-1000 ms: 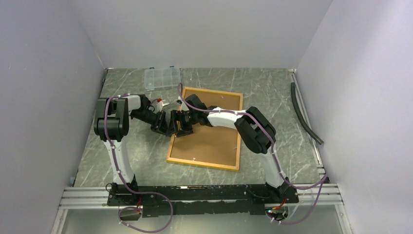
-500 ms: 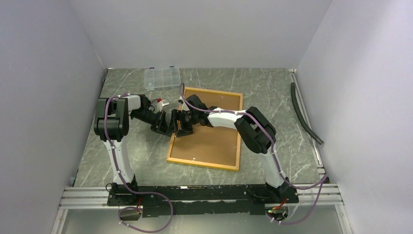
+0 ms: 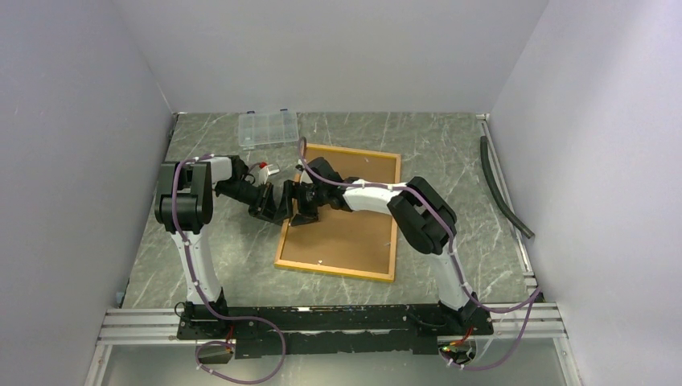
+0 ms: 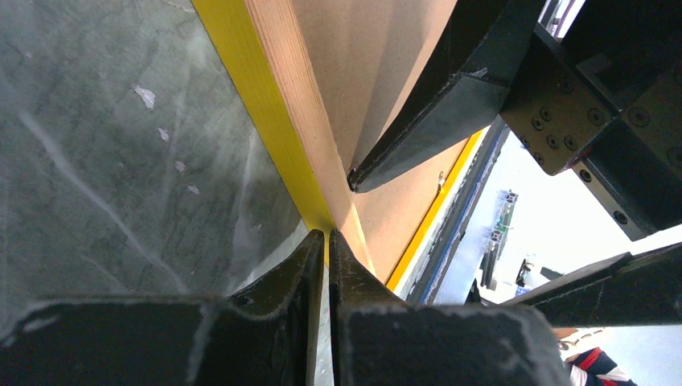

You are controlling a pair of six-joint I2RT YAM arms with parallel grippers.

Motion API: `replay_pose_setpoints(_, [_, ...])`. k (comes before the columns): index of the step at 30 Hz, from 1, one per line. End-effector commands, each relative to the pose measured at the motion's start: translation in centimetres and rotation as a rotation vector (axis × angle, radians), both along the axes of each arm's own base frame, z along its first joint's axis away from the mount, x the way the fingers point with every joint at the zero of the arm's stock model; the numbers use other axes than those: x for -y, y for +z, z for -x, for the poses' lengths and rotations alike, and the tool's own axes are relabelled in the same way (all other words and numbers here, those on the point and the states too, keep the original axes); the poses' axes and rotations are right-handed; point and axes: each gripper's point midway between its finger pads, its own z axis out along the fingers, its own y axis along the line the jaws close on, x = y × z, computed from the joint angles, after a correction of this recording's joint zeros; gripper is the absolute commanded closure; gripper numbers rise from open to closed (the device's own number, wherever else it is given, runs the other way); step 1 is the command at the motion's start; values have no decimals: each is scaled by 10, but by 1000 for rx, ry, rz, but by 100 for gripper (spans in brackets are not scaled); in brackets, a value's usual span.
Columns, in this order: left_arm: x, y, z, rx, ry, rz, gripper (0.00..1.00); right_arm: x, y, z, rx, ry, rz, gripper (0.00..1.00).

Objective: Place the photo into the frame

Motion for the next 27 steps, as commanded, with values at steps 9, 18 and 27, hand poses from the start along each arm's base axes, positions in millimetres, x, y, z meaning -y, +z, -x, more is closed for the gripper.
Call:
replay_pose_setpoints(9, [12,14,-3,67,-32,36,88,-12,20,18,91,-4,-75,23])
replay_pose_setpoints(18, [11,17,-1,64,-34,40,88,-9,31,6,120,-3,-79,22])
replay_pose_setpoints(27, [-5,34,-4,147,-62,-7,85,132,106,-83,337,-323,75,0])
